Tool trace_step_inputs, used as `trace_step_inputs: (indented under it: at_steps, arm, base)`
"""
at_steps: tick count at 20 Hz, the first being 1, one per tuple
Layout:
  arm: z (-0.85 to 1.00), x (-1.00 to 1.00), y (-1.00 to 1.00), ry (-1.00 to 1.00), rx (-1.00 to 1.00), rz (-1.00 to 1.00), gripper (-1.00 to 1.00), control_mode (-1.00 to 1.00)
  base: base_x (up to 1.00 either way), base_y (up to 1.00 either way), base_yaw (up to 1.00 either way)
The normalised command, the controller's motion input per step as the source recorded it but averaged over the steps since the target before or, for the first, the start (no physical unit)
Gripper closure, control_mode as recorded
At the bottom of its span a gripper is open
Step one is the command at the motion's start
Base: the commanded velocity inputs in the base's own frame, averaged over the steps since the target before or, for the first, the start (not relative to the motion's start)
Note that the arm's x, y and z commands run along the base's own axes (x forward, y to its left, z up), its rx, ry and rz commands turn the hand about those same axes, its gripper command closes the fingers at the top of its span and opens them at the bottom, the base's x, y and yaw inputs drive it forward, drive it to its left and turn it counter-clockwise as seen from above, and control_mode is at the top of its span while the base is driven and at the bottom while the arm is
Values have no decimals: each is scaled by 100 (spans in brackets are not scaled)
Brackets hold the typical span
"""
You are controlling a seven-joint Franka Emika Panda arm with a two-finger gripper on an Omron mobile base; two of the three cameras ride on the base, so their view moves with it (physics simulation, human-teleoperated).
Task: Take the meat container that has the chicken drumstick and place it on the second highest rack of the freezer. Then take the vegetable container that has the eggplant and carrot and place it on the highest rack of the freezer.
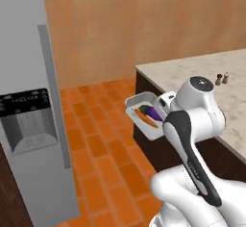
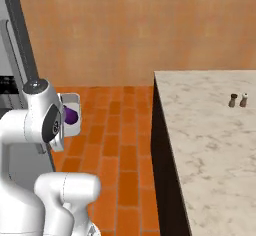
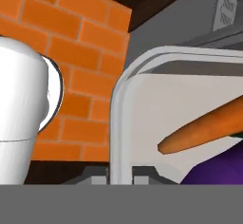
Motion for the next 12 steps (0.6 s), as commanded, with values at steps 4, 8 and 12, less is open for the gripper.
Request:
trace_step_inputs:
  at_steps: [4, 8, 12]
  arm:
    - [0, 0, 0, 0, 0, 0, 100, 100]
    - [0, 0, 0, 0, 0, 0, 100, 100]
    - [0, 0, 0, 0, 0, 0, 100, 100]
  base:
    - [100, 14, -13]
    - [100, 2, 14]
    - [100, -1, 40]
